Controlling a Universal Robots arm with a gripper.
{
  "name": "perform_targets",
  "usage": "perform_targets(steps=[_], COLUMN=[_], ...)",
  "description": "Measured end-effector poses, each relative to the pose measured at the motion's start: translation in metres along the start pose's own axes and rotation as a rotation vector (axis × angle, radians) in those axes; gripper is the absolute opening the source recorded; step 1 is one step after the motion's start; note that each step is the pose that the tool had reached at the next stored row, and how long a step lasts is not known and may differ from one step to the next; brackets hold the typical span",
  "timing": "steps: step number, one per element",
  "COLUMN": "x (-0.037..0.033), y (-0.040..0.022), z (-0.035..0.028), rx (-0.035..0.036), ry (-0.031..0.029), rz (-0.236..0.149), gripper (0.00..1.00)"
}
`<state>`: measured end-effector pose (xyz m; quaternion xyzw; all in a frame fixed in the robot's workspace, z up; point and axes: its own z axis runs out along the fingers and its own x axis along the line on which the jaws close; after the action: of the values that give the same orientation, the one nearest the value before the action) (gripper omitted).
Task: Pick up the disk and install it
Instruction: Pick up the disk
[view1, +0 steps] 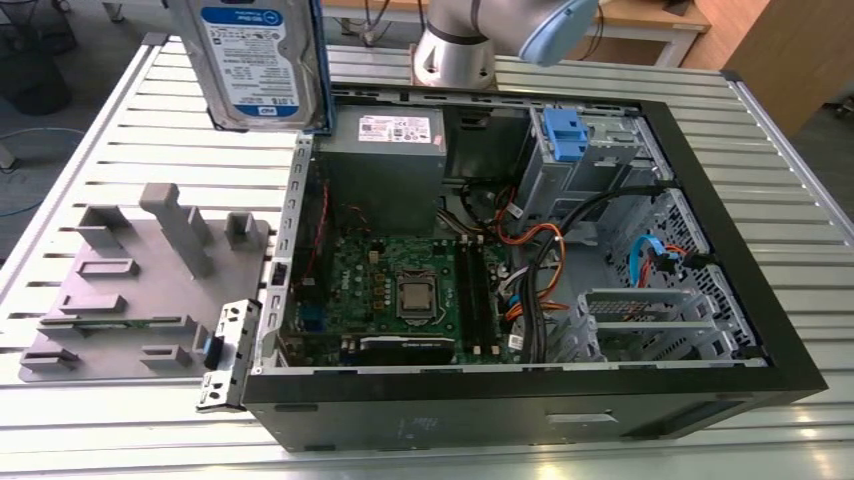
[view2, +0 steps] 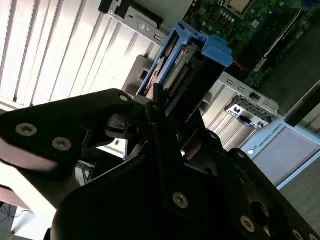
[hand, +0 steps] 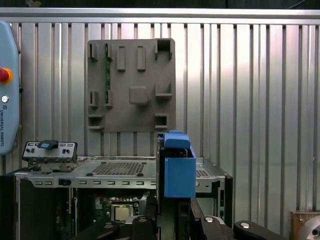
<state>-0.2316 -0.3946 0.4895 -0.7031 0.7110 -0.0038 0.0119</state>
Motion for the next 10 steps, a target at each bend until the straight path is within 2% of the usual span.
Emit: perform_targets(steps=[10], x=[-0.0005], y=[-0.0436], z=[0.0014], rx=[-0.0013], ry=[-0.0001], rz=[0.0], gripper=[0.35])
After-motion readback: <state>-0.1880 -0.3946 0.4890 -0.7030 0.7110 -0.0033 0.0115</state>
